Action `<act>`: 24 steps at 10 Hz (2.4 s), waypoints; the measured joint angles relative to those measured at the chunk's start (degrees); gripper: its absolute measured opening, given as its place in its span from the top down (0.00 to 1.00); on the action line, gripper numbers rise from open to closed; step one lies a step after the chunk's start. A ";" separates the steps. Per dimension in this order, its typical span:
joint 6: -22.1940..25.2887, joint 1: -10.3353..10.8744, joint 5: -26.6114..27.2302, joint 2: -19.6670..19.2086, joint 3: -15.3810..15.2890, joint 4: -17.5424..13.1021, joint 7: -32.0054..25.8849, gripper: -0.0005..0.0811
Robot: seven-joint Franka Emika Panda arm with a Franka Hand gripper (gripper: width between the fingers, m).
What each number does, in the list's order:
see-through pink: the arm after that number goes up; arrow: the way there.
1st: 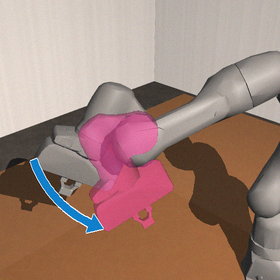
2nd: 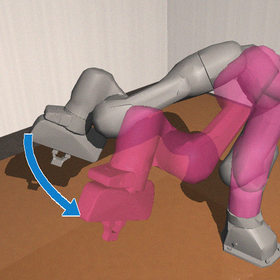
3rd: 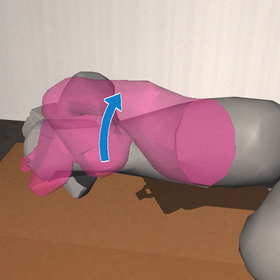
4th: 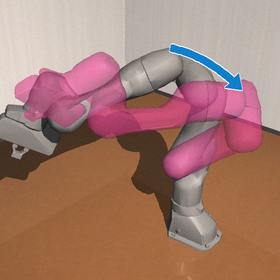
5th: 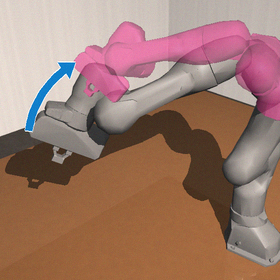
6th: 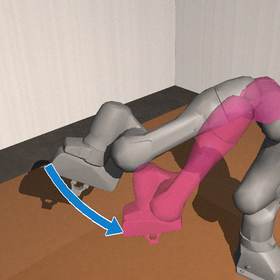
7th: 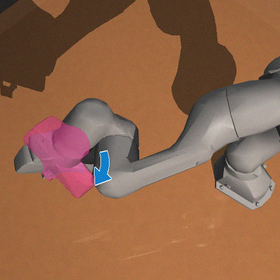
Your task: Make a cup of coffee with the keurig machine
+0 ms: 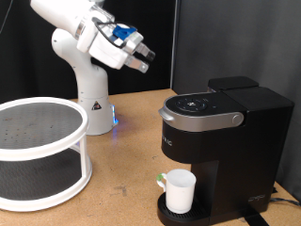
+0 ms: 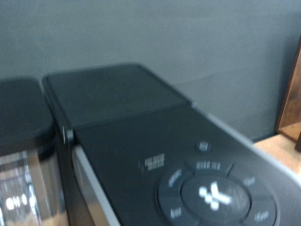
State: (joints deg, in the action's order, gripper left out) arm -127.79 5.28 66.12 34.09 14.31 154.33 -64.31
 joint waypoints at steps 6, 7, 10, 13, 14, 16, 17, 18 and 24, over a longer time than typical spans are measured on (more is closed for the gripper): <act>-0.05 -0.33 -11.38 -0.70 -5.36 -4.70 10.98 0.01; -0.45 -0.35 -14.85 -1.70 -7.21 -6.50 13.26 0.01; -1.73 -1.36 -27.52 -5.50 -12.11 -11.83 17.16 0.01; -4.22 -1.34 -27.22 -5.60 -12.95 -11.74 18.52 0.01; -6.18 -1.76 -31.31 -5.97 -14.50 -12.09 19.41 0.01; -7.47 -2.54 -38.22 -7.79 -17.53 -14.16 22.19 0.01; -7.47 -2.51 -39.51 -9.10 -18.20 -15.65 22.24 0.01; -7.47 -2.48 -39.80 -10.51 -18.63 -17.19 22.23 0.01; 1.31 -2.55 -46.09 -18.32 -19.63 -26.86 24.08 0.01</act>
State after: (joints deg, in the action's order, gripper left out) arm -126.49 2.73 20.03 15.77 -5.32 127.47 -40.23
